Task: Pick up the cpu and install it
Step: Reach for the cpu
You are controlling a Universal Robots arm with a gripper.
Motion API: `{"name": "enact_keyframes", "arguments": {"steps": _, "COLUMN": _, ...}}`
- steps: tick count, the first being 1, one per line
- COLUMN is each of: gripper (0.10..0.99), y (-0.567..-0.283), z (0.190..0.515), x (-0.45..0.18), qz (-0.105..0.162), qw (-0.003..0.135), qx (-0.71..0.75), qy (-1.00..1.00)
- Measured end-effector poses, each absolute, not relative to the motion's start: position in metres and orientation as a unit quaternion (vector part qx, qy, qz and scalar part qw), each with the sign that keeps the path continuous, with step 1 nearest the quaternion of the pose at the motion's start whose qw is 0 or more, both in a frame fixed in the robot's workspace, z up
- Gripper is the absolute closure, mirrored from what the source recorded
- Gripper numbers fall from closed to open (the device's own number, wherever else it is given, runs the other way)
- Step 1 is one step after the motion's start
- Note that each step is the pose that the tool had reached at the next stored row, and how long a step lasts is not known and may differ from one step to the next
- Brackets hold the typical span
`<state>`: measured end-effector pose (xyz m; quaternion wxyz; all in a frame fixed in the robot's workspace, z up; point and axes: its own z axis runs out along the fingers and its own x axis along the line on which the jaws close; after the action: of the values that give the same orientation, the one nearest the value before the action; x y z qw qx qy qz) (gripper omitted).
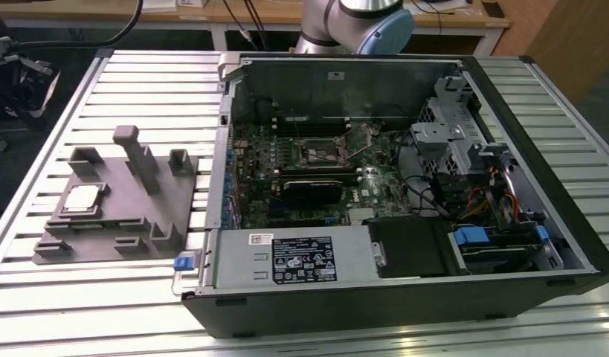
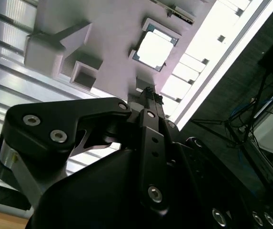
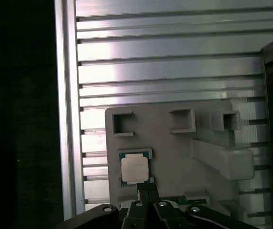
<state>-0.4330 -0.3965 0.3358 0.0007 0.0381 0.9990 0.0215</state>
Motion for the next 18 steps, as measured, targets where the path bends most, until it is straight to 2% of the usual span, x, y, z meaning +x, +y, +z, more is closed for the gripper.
{"name": "enact_keyframes", "arguments": {"steps": 18, "gripper": 0.980, "y": -0.397, "z": 0.314, "x": -0.430, "qz": 0.021, "qw": -0.004, "qx": 0.038, "qy": 0.999}}
